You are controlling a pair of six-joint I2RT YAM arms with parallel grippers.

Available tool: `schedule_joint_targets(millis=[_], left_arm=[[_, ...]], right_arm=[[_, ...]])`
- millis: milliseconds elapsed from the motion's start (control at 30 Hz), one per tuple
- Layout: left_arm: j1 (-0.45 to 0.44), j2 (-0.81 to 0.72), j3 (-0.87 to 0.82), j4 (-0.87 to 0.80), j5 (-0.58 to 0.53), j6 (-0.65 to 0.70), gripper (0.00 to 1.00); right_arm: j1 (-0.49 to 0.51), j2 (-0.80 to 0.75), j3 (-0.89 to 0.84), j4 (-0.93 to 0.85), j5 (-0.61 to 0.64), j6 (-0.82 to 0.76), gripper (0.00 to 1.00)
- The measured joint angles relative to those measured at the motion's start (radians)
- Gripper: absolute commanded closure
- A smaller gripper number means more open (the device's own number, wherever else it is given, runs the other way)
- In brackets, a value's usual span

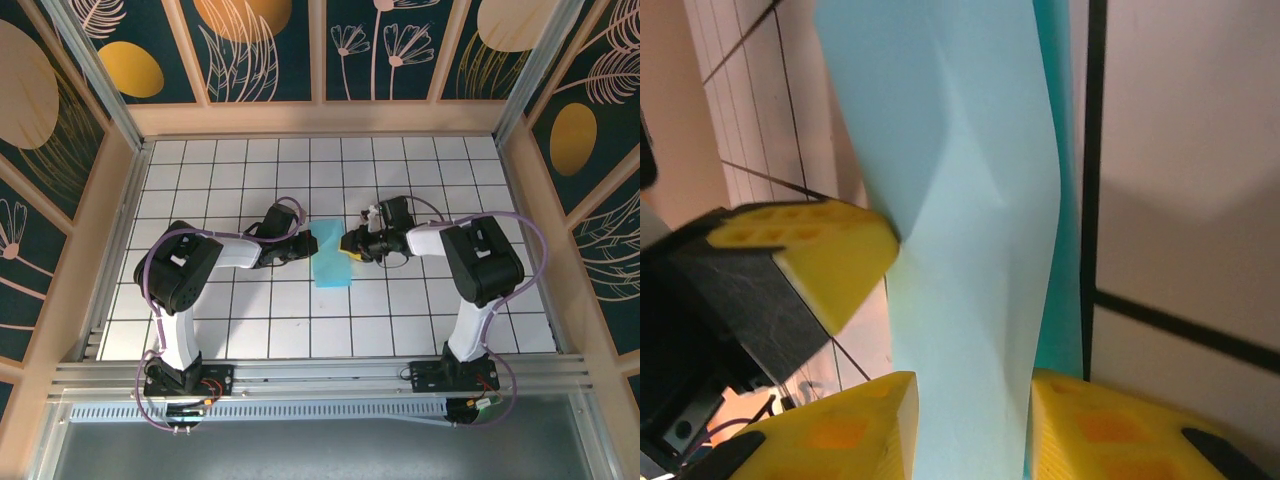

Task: Fold a paper plane with a square sheet of paper (fold left side to right side)
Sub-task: Fold the triangle a second time at the center of the table.

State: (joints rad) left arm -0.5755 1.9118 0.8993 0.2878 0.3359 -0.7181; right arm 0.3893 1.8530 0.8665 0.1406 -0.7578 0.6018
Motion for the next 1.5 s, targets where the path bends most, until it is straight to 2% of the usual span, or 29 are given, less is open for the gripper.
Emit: schedule_joint_targets(millis=[333,433,633,767,933,1133,1333,1500], left_arm=[[0.000,-0.002,0.000,0.000,0.000,0.000,0.94],[-0.001,-0.005,-0.002,-0.002,-0.001,0.000,0.92],[-0.001,-0.032,-0.002,-0.031,-0.006,0.010,0.77],[-0.001,-0.120,-0.002,-0.082,-0.034,0.035,0.73],[-0.017,-0.330,-0.034,-0.105,-0.092,0.093,0.67],[-0.139,-0.452,-0.100,-0.119,-0.183,0.175,0.54],[-0.328,-0.447,-0.100,-0.199,-0.317,0.261,0.49],[-0.456,-0.372,-0.027,-0.273,-0.439,0.311,0.45]], right_arm=[[-0.016,0.053,0.056,-0.002,-0.004,-0.027,0.75],[-0.016,0.061,0.056,-0.002,-0.004,-0.035,0.82],[-0.017,0.061,0.056,-0.014,-0.007,-0.045,0.99],[-0.018,0.057,0.056,-0.029,-0.008,-0.042,1.00],[-0.018,0.018,0.056,-0.039,-0.008,-0.007,1.00],[-0.018,-0.016,0.054,-0.040,-0.007,0.057,1.00],[-0.018,-0.030,0.043,-0.041,0.001,0.089,1.00],[-0.018,-0.035,0.034,-0.041,0.005,0.097,1.00]])
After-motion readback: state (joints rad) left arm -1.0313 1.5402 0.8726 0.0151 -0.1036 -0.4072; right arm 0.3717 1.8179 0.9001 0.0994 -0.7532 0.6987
